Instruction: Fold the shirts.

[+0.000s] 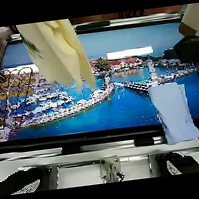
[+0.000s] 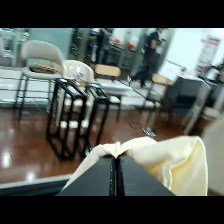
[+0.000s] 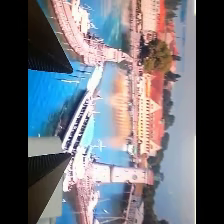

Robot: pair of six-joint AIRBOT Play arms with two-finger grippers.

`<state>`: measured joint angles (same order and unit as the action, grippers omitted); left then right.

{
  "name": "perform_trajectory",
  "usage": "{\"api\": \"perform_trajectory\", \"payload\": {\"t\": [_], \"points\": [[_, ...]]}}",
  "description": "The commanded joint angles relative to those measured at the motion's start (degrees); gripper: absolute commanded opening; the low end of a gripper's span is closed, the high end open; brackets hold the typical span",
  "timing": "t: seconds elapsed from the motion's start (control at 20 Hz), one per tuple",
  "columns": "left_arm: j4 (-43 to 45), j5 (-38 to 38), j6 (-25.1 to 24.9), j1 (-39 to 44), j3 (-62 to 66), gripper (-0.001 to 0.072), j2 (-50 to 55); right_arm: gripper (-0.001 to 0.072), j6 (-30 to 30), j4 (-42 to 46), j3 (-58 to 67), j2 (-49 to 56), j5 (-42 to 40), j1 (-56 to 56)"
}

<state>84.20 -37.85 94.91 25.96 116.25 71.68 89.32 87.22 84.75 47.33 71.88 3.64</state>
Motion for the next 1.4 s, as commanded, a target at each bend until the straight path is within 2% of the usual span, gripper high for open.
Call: {"api": "perform_trajectory", "payload": {"t": [0.0, 0.1, 0.15, 0.25, 0.4, 0.5, 0.6, 0.7, 0.85, 0.95, 1.2, 1.35], "points": [[0.2, -26.3, -2.1, 5.8, -1.1, 0.0029, -4.9, 0.0613, 2.2, 0.9, 0.6, -6.3, 4.1, 0.0], [0.2, -38.9, -1.4, 8.1, -7.8, 0.0029, -4.8, 0.0613, 2.6, -0.9, 0.1, -6.1, 11.0, 0.0], [0.2, -40.5, -0.5, 9.6, -12.4, 0.0029, -4.8, 0.0613, 2.6, -1.4, -1.4, -5.8, 13.2, 0.0], [0.2, -38.8, -0.1, 13.2, -23.3, 0.0029, -4.7, 0.0613, 2.6, -1.4, -8.2, -5.8, 13.0, 0.0], [0.3, -36.8, 3.5, 15.6, -36.4, 0.0029, -4.7, 0.0613, 2.6, -6.1, -24.1, -5.8, 8.7, 0.0], [0.3, -37.9, 6.4, 15.6, -40.3, 0.0029, -5.4, 0.0613, 2.6, -13.8, -34.4, -5.8, 4.6, 0.1], [0.3, -38.1, 6.6, 15.6, -42.0, 0.0029, -7.2, 0.0613, 3.0, -22.3, -43.0, -5.7, -2.8, 0.1], [0.4, -39.5, 7.9, 15.6, -42.4, 0.0029, -9.2, 0.0613, 3.7, -26.9, -48.2, -3.8, -9.5, 0.0], [1.1, -40.9, 9.9, 16.6, -42.5, 0.0028, -13.1, 0.0613, 3.4, -27.9, -49.1, 4.9, -14.4, 0.1], [1.5, -40.9, 11.4, 17.1, -42.5, 0.0029, -15.1, 0.0612, 1.0, -33.3, -49.1, 12.1, -18.6, 0.1], [5.0, -40.6, 11.5, 17.0, -42.6, 0.0029, -14.5, 0.0612, -13.6, -58.8, -49.1, 27.7, -24.6, 1.7], [6.9, -39.1, 11.4, 17.0, -42.6, 0.0029, -12.0, 0.0612, -14.4, -61.9, -47.0, 33.0, -28.5, 7.0]]}}
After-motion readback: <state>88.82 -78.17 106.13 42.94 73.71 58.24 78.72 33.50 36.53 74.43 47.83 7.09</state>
